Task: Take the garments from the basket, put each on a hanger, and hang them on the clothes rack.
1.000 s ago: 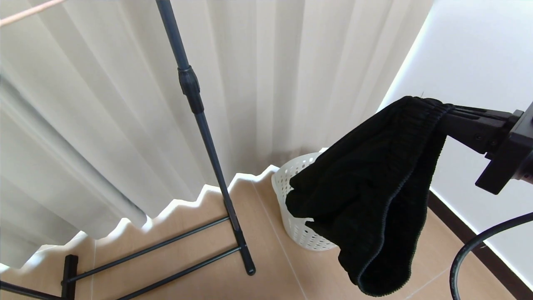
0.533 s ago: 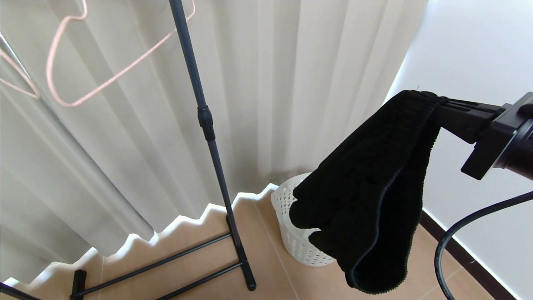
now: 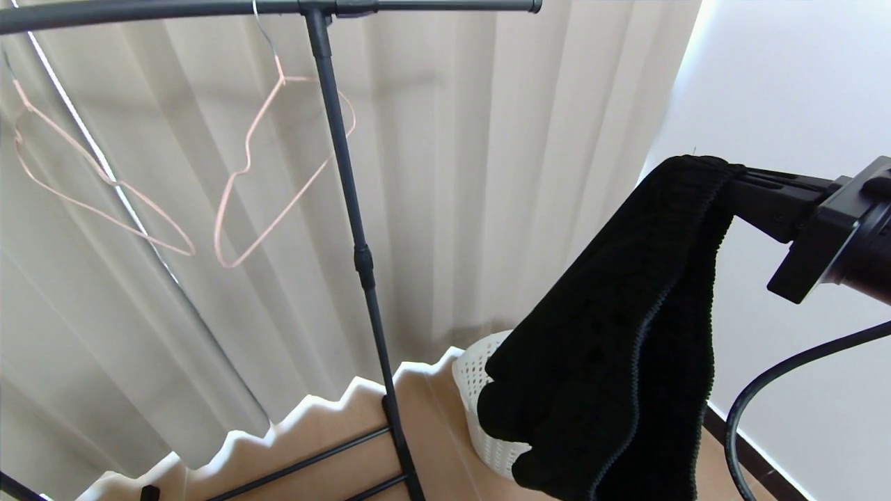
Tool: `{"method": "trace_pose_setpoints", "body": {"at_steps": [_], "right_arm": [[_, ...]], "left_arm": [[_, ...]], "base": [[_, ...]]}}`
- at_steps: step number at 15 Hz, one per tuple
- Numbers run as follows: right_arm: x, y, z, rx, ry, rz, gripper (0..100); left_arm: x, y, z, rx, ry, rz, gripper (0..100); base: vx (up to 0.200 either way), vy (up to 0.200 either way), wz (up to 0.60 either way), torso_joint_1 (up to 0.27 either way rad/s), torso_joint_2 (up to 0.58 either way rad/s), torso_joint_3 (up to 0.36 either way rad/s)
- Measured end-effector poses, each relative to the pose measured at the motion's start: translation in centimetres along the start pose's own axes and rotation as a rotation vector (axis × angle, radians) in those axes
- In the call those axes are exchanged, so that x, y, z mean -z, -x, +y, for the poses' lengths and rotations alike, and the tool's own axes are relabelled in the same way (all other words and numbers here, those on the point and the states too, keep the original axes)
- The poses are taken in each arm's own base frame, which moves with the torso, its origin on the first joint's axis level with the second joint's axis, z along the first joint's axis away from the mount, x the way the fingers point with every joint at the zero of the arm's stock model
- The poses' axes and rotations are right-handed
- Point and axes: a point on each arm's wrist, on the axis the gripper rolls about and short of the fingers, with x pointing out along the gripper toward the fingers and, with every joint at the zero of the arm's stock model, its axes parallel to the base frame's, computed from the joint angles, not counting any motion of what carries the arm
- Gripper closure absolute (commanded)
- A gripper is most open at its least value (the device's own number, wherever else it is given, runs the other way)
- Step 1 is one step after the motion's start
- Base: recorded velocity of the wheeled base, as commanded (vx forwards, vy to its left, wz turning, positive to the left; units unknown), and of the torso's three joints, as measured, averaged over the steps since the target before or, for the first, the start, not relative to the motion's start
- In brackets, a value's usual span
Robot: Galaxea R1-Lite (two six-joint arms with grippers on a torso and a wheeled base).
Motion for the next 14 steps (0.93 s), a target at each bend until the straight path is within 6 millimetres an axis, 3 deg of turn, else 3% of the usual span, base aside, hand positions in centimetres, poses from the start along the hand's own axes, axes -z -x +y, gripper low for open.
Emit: {"method": "trace_pose_setpoints", "body": {"at_steps": [4, 14], "right_arm": [[0.13, -0.01, 0.01, -0.001, 0.001, 0.004, 100], [0.24, 0.04, 0.02, -0.001, 0.001, 0.007, 100]], "left_arm": [[-0.01, 0.00, 0.00, 0.000, -0.001, -0.001, 0], [-0.02, 0.00, 0.00, -0.001, -0.001, -0.002, 0]], "base": [[0.000, 0.000, 0.00, 0.162, -0.51, -0.215], [0.000, 0.000, 0.00, 0.219, -0.57, -0.351]]}}
